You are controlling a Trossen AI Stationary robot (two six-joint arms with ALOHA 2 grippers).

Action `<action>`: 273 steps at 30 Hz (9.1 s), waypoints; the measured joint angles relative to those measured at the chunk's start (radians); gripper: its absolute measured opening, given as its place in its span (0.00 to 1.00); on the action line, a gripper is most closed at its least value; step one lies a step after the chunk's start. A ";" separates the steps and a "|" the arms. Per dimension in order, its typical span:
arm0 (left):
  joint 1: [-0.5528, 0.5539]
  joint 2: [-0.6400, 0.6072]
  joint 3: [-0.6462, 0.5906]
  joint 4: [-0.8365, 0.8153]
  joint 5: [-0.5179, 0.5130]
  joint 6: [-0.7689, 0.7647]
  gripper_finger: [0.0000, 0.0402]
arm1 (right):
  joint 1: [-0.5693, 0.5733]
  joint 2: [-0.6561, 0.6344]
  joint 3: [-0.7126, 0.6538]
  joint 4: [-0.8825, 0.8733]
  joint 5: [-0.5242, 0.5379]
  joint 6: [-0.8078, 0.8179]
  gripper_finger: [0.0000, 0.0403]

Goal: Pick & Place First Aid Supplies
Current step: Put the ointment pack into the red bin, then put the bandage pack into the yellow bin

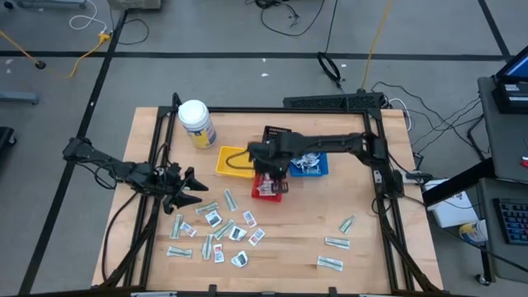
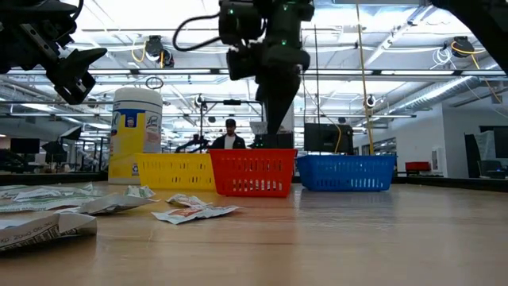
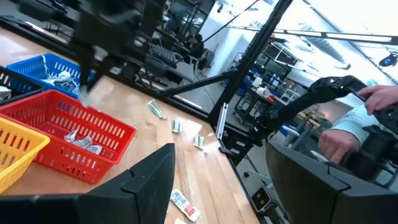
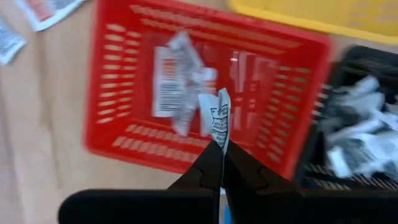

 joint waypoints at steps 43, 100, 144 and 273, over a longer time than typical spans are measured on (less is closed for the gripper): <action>0.000 0.000 0.000 0.000 0.000 0.000 0.64 | 0.007 0.033 -0.073 0.133 -0.029 0.033 0.55; 0.000 0.000 0.000 0.000 0.000 0.000 0.64 | 0.596 -0.800 -1.160 0.221 -0.027 0.266 0.56; 0.000 0.000 0.000 0.000 0.000 0.000 0.64 | 0.542 -0.775 -1.058 0.403 0.090 0.422 0.00; 0.474 1.476 1.319 -1.368 -0.061 0.635 0.00 | 0.039 -0.957 -0.744 0.891 -0.110 0.235 0.45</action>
